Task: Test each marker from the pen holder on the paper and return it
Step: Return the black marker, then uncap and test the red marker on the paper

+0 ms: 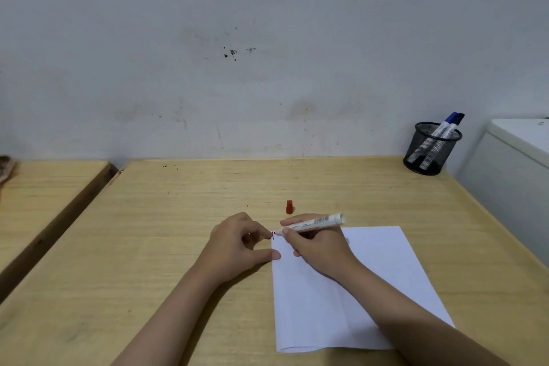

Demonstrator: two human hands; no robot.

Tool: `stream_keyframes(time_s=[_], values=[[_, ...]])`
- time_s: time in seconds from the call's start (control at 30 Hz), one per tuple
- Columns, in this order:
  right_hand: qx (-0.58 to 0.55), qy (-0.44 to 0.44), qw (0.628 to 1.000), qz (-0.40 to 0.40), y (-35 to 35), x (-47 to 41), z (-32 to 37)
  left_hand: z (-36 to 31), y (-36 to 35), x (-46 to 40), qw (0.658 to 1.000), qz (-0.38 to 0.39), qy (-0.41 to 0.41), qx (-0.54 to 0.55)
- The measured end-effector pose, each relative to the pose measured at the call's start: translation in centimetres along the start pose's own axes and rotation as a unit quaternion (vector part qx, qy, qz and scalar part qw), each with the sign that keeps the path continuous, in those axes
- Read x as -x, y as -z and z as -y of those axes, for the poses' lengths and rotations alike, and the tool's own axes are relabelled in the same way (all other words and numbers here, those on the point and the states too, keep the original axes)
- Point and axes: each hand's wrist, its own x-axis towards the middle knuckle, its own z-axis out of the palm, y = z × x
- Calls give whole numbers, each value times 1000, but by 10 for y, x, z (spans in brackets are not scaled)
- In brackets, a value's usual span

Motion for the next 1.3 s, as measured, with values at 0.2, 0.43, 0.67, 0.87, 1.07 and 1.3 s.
stream_keyframes(time_s=[0.2, 0.43, 0.67, 0.87, 1.07, 1.3], values=[[36, -7, 999, 2, 0, -3, -1, 1, 0, 1, 1000, 1, -11, -6], [52, -11, 998, 16, 1, -5, 0, 4, -2, 0, 1000, -2, -21, -14], [56, 12, 998, 32, 2, -5, -1, 3, -2, 0, 1000, -5, -24, -9], [-88, -10, 996, -26, 5, -6, -2, 4, -3, 1, 1000, -4, -16, -1], [-203, -18, 976, -77, 11, -4, 9, -11, 1, -14, 994, -35, 23, 97], [-279, 35, 951, -130, 30, -6, 34, -34, -9, -58, 997, 29, -62, -41]])
